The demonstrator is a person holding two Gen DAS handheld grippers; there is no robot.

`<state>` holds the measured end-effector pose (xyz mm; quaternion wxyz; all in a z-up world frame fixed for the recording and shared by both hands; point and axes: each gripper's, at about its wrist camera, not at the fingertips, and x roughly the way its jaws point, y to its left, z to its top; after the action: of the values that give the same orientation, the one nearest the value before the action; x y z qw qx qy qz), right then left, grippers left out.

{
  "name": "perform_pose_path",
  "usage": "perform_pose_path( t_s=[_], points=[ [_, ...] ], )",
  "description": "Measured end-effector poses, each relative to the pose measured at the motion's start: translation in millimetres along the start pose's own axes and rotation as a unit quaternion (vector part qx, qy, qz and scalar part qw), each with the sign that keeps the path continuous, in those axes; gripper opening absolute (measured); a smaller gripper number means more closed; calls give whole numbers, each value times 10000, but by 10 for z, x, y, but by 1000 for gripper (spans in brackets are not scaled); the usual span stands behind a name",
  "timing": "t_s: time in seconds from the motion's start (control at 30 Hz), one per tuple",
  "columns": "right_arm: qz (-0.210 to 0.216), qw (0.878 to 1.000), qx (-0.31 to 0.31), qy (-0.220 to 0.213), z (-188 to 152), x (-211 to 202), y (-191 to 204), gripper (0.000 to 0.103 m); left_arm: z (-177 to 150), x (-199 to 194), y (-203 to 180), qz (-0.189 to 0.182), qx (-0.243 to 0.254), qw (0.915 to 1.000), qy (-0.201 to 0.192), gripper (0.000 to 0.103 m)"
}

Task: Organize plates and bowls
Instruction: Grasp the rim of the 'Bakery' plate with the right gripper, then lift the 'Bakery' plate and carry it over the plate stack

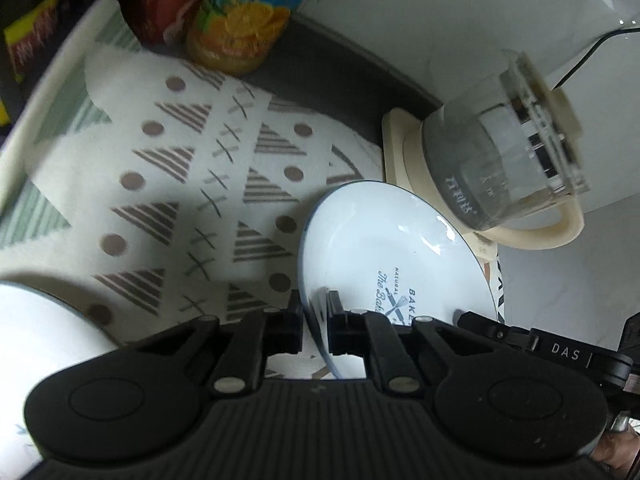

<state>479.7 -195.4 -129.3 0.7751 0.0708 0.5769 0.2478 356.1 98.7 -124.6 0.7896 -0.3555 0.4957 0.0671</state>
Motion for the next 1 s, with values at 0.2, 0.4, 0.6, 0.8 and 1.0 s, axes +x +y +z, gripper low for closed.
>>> perform_pose_path(
  t_s=[0.2,0.4,0.6,0.8,1.0],
  points=[
    [33,9997,-34,-257,-139,-183,327,8,66,-353,140,-120,159,9998,-25,9],
    [14,9985,38,-537,-358,-278,612,8,72,-600,293,-150,343,9993,19,9],
    [16,9969,188,-766,-592,-327,847,8,70,-816,472,-240,606,9978,74,9],
    [0,9932,322,-1119,-845,-385,1041,8,77,-996,596,-321,731,9968,61,9],
    [-55,9922,357,-1192,-1064,-425,1191,8,21,-1124,700,-325,882,9955,105,9]
  ],
)
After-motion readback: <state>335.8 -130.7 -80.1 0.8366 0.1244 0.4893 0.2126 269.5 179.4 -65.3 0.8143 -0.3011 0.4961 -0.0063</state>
